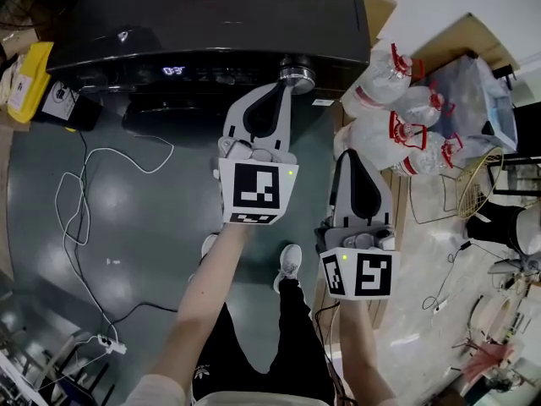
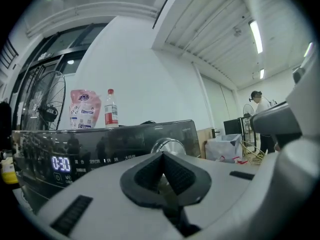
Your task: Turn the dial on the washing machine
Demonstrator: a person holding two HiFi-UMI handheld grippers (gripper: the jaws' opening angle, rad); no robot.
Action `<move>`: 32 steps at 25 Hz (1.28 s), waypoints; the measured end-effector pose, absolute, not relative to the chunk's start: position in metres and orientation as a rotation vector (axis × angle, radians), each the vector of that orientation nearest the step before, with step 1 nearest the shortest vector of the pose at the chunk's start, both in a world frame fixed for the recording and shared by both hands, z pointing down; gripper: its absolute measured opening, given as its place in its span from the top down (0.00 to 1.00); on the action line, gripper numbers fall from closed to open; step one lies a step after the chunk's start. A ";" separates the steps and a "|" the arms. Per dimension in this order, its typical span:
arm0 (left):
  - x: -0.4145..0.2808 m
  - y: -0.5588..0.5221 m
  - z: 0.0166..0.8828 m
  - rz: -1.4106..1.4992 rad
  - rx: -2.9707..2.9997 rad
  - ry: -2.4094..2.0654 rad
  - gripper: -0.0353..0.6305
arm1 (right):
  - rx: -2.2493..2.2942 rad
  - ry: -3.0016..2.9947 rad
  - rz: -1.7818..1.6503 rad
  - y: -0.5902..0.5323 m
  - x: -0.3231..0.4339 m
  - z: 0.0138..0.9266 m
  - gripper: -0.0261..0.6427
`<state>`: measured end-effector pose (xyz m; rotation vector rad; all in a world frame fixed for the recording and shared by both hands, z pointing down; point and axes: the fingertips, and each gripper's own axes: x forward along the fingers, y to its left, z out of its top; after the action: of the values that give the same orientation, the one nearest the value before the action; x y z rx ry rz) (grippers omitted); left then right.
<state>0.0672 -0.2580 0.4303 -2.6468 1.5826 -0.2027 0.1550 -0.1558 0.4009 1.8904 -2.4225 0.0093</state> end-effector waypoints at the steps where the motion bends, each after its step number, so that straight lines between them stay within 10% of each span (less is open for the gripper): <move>1: 0.067 -0.258 0.431 -0.203 -2.644 1.581 0.95 | 1.889 -2.423 0.012 -0.157 0.155 0.403 0.96; 32: 0.087 -0.256 0.459 -0.195 -2.731 1.530 0.95 | 1.926 -2.398 0.013 -0.174 0.172 0.411 0.96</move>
<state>0.0872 -0.2564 0.4593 -2.7310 1.5303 -0.1955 0.1718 -0.1740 0.4112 1.9258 -2.3979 0.0128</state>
